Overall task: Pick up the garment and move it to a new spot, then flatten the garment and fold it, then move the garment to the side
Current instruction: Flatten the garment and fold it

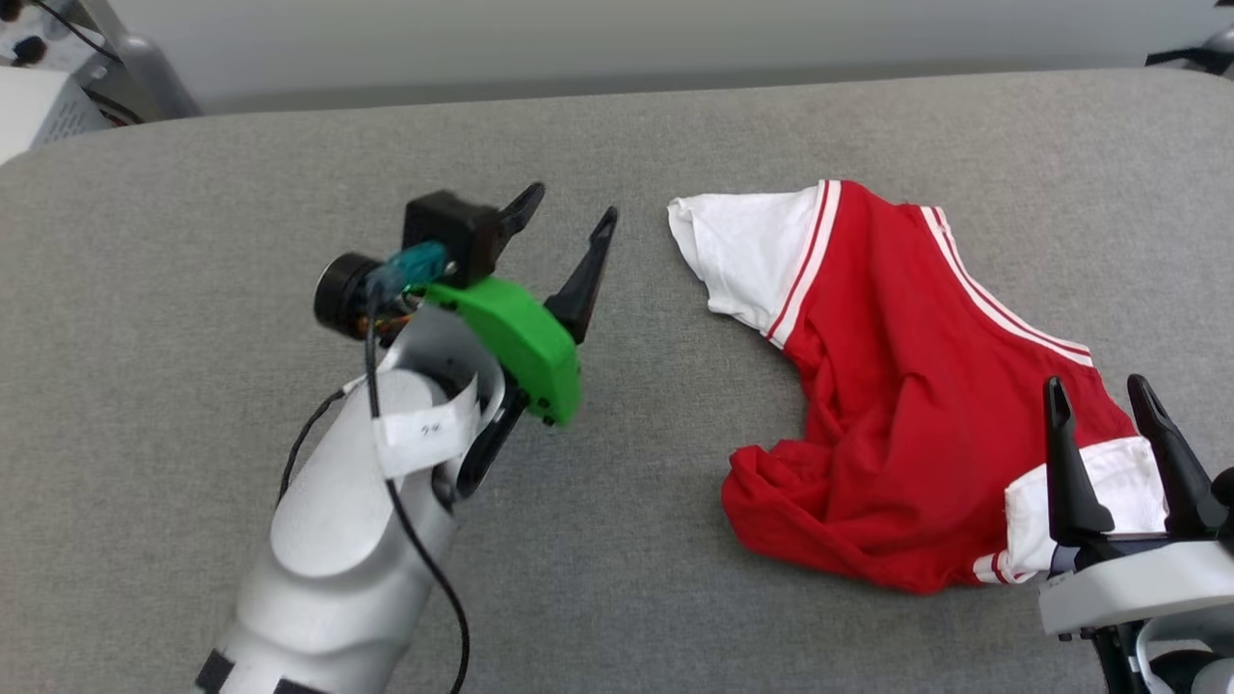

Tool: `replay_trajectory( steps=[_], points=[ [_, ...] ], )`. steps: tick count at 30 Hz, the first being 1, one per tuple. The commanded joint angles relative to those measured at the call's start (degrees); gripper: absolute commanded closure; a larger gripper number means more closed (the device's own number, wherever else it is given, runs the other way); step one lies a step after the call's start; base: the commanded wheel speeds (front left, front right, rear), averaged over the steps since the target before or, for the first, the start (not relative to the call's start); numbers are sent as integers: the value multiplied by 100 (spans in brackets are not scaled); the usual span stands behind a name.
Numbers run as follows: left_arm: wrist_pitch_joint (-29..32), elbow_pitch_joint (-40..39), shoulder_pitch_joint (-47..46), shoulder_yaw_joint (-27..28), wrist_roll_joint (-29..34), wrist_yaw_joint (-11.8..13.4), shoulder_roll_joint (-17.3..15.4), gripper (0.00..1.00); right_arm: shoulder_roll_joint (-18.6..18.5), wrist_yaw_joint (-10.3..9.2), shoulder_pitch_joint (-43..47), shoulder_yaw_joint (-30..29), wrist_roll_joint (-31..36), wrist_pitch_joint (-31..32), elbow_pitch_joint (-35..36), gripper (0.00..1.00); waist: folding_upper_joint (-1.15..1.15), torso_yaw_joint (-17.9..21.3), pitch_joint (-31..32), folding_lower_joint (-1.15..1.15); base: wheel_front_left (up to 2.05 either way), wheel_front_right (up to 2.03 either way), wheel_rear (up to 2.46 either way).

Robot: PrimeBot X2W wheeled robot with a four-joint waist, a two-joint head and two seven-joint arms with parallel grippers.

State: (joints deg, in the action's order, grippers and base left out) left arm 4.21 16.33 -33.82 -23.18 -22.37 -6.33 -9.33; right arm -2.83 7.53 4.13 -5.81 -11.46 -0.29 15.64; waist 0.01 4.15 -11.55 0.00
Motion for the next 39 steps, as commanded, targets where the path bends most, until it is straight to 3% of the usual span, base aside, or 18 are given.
replay_trajectory(
  steps=[1,13,22,25,26,27,28,29,32,39],
  points=[
    [122,164,-319,-114,-48,-45,61,0,-6,-4,-132,11,-33,-44,28,0,-1,282,-376,0,0,0,0],
    [1465,2100,-2262,-1416,-870,-113,315,0,-5,-4,-566,244,-285,-339,-315,0,-1,884,-1085,0,0,0,0],
    [2039,3459,-2803,-2208,-1225,-114,291,0,-5,-4,-706,439,-544,-530,-630,0,-1,1222,-1314,0,0,0,0],
    [2491,3914,-2806,-2502,-1309,-115,308,0,-5,-4,-736,464,-615,-584,-706,0,-1,1268,-1354,0,0,0,0],
    [2708,4066,-2788,-2607,-1341,-115,315,9,-5,-4,-744,468,-624,-598,-732,0,-1,1275,-1359,0,0,0,0],
    [2852,4170,-2766,-2664,-1379,-115,323,59,-5,-4,-750,466,-634,-608,-754,0,-1,1278,-1359,0,0,0,0],
    [2896,4227,-2754,-2706,-1405,-115,330,75,-5,-4,-758,462,-648,-619,-774,0,-1,1279,-1358,0,0,0,0],
    [2848,4264,-2731,-2739,-1435,-115,341,100,-5,-4,-770,456,-661,-630,-795,0,-1,1273,-1356,0,0,0,0],
    [2578,4352,-2673,-2783,-1472,-115,346,100,-5,-4,-791,430,-704,-644,-851,0,-1,1226,-1307,0,0,0,0],
    [1027,4272,-2648,-2568,-1494,-110,117,100,-5,-4,-742,203,-628,-566,-893,0,-1,922,-963,0,0,0,0]
  ],
)
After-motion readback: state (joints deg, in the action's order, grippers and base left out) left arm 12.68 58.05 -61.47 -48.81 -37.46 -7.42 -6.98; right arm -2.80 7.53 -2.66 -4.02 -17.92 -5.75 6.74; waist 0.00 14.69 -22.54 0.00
